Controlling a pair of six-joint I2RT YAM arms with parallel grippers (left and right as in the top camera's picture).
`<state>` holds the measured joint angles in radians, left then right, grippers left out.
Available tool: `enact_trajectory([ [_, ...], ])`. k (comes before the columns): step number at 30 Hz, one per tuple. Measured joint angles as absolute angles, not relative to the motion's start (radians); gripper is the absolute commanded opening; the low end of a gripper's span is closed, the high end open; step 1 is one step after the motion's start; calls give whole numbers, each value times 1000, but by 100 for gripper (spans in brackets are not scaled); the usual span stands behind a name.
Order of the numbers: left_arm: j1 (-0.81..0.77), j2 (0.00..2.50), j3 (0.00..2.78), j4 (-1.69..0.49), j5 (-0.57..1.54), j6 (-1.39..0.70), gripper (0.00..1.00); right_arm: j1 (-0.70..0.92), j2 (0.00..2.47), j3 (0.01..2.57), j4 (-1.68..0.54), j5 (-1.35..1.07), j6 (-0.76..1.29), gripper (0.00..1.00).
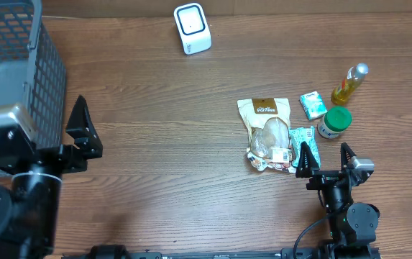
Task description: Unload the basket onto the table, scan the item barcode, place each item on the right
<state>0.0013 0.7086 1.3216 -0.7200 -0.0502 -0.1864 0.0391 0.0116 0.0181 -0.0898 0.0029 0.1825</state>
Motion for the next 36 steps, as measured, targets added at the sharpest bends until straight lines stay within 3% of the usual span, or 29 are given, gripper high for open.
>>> enact_trajectory([
  [6, 1, 479, 896, -152, -50, -208, 99, 39, 12, 18, -90, 1, 183, 100],
  [17, 1, 216, 370, 369, -50, -215, 99, 39, 12, 18, -90, 0, 183, 100],
  [30, 4, 39, 41, 441, -49, -230, 100, 39, 12, 18, -90, 0, 183, 100],
  [36, 8, 20, 14, 321, -41, -233, 100, 39, 12, 18, -89, 0, 182, 100],
])
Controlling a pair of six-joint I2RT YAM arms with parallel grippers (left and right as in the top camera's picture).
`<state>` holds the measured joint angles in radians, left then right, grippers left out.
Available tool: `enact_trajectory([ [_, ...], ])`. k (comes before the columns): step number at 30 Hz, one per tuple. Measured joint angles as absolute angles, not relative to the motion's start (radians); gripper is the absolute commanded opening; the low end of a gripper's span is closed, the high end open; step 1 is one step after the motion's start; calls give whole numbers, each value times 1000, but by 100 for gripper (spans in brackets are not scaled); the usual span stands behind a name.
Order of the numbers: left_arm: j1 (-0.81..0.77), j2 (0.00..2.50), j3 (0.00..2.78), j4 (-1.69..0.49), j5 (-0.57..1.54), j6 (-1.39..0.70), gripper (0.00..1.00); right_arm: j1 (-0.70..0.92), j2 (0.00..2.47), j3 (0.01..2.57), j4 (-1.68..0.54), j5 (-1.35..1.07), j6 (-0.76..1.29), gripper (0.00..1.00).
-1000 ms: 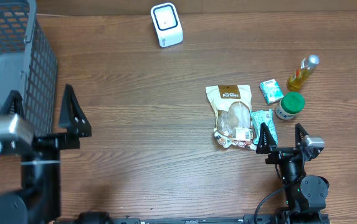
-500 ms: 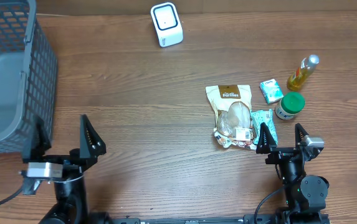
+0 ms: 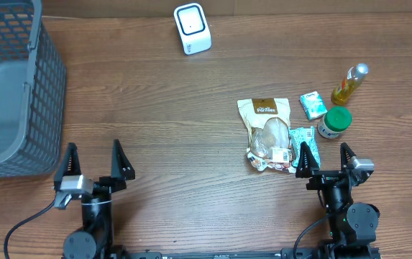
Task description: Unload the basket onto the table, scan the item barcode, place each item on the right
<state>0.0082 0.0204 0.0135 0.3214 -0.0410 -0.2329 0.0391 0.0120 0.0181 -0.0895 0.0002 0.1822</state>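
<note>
The white barcode scanner (image 3: 192, 29) stands at the far edge of the table. Grocery items lie at the right: a beige pouch (image 3: 264, 108), a clear bag of food (image 3: 269, 141) with a label, and a teal packet (image 3: 306, 137). My right gripper (image 3: 325, 157) is open at the front right, its left finger touching or just short of the teal packet. My left gripper (image 3: 94, 160) is open near the front left, over bare table, with nothing between its fingers.
A grey mesh basket (image 3: 11, 86) fills the far left corner. A small teal box (image 3: 313, 105), a green-lidded jar (image 3: 334, 121) and a yellow bottle (image 3: 350, 83) stand behind the right gripper. The wooden table (image 3: 162, 122) lies between the two arms.
My left arm was raised close to the camera beside the basket; now it sits low at the table's front edge, fingers spread. The right arm and the items have not moved.
</note>
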Motion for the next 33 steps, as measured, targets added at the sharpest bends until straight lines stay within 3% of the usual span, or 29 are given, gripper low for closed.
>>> enact_trajectory([
  [14, 8, 15, 9, -64, -17, -183, 100, 39, 12, 18, -90, 0, 182, 100],
  [33, 8, 15, 9, -76, 7, -48, 99, 39, 12, 18, -90, 0, 183, 100],
])
